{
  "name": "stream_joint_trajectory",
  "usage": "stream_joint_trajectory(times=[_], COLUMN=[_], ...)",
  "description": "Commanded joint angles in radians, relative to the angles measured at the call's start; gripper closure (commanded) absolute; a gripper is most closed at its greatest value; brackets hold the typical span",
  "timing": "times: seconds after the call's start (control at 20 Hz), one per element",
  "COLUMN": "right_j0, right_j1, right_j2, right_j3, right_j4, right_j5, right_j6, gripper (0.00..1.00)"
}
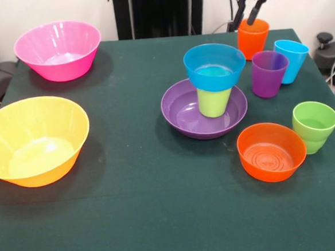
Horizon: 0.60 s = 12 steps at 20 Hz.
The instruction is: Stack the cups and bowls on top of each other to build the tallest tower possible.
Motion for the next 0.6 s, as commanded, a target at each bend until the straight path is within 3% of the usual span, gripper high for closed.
stream_joint_trajectory(times=[0.05, 0.2, 0.4, 0.6], right_j0=[0.009, -0.005, -0.018, -0.024], right_j1=[-0.084, -0.131, -0.149, -0.145], right_j2=[0.09, 0.069, 0.044, 0.033], right_j3=[-0.002, -0.021, -0.039, -0.045], right_j4=[0.039, 0.048, 0.088, 0.095], right_j5=[-0.053, -0.054, 0.045, 0.074], right_j6=[0.222, 0.262, 0.273, 0.262], gripper=[0.0, 0.0, 0.0, 0.0])
